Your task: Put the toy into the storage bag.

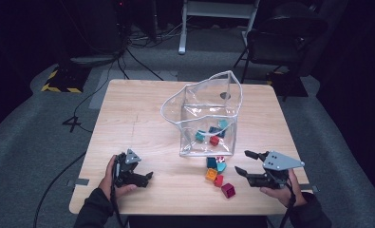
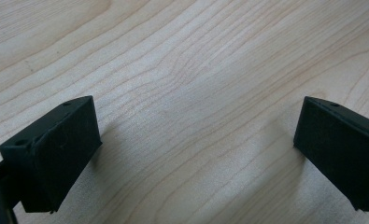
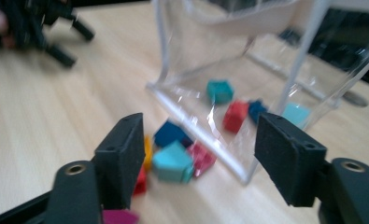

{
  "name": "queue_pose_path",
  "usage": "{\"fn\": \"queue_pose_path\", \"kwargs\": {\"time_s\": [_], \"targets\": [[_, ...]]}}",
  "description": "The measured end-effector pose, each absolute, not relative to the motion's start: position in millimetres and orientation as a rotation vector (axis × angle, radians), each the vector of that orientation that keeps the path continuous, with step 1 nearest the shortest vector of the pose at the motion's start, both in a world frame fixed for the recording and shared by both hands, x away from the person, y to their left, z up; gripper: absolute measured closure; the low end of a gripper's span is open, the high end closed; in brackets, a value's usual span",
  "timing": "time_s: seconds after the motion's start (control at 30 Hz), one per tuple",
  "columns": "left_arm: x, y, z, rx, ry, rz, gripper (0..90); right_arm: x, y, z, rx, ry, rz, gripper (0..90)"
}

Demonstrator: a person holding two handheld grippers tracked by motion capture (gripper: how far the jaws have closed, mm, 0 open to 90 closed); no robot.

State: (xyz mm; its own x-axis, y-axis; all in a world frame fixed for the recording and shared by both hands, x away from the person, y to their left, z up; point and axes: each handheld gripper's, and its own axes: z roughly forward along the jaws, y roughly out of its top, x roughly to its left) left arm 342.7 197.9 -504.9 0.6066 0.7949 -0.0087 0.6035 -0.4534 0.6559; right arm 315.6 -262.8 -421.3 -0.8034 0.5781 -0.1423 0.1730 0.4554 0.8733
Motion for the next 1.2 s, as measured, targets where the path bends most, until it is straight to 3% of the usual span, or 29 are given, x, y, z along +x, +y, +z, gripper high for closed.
{"fn": "queue_pose_path", "kwargs": {"time_s": [0.43, 1.2], "targets": [[342, 198, -505, 2.207, 1.103, 0.400, 0.6, 298, -264, -471, 0.657, 2.462, 1.259, 31.1], [342, 198, -505, 2.204, 1.107, 0.399, 0.6, 301, -242, -504, 0.650, 2.585, 1.169, 30.5]]}}
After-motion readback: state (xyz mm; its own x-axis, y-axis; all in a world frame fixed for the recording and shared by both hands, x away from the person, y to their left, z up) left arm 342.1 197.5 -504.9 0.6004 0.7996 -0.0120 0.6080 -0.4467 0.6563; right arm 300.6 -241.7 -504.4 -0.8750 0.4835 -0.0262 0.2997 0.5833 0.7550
